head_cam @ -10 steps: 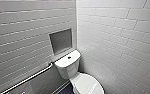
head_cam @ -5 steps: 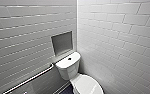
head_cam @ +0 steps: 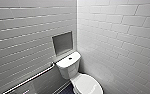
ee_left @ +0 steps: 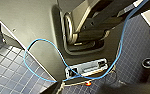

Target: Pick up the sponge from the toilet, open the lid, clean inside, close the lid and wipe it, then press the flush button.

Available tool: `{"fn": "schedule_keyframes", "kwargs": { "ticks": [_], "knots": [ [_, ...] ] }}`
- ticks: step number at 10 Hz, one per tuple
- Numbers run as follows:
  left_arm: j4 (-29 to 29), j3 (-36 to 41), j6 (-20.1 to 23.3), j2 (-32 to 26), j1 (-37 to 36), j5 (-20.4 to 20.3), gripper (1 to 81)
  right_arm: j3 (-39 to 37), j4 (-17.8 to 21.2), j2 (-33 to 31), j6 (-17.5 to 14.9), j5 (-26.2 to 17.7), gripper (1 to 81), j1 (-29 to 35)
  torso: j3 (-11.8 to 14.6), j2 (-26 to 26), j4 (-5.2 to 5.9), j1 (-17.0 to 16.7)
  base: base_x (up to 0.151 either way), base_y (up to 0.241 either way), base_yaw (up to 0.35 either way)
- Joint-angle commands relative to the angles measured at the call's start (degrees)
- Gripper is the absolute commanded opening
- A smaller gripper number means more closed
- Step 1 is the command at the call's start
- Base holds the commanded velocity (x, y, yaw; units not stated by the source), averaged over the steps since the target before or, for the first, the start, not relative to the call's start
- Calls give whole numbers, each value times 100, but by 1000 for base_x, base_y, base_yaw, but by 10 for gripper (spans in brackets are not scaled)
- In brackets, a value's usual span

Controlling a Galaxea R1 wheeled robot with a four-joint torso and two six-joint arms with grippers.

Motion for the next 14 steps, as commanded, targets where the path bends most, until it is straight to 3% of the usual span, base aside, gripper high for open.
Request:
{"fn": "schedule_keyframes", "kwargs": {
  "ticks": [1,2,5,7,8,9,11,12,13,14],
  "knots": [
    [-18,26,8,10,-32,332,811,-2,-96,-11,-27,-295,10,46,518,558,0,-358,0,0,0],
    [-18,35,8,10,-32,332,811,-2,-105,-2,-27,-303,10,46,171,757,0,-492,0,0,0],
    [-10,35,17,10,-32,332,811,-46,-35,77,8,-488,10,72,345,1294,0,-837,0,0,0],
    [-10,26,17,10,-32,332,811,-108,-26,103,-1,-506,10,81,356,1638,0,-860,0,0,0],
    [-10,35,17,10,-32,332,811,-125,-26,112,-1,-506,10,81,772,1863,0,-860,0,0,0],
    [-10,26,9,2,-32,332,811,-151,-26,121,-1,-506,10,99,951,1480,0,-776,0,0,0],
    [-10,26,9,-7,-32,332,811,-187,-88,139,-9,-506,10,116,1134,1642,0,-787,0,0,0],
    [-10,-18,8,-7,-32,332,811,-195,-88,139,-9,-514,10,116,1357,1663,0,-800,0,0,0],
    [-10,-71,8,19,-32,332,811,-213,-88,139,-9,-514,10,125,997,1666,0,-807,0,0,0],
    [-18,-115,-1,19,-32,332,811,-239,-17,130,43,-540,10,143,1167,1666,0,-813,0,0,0]
  ]
}}
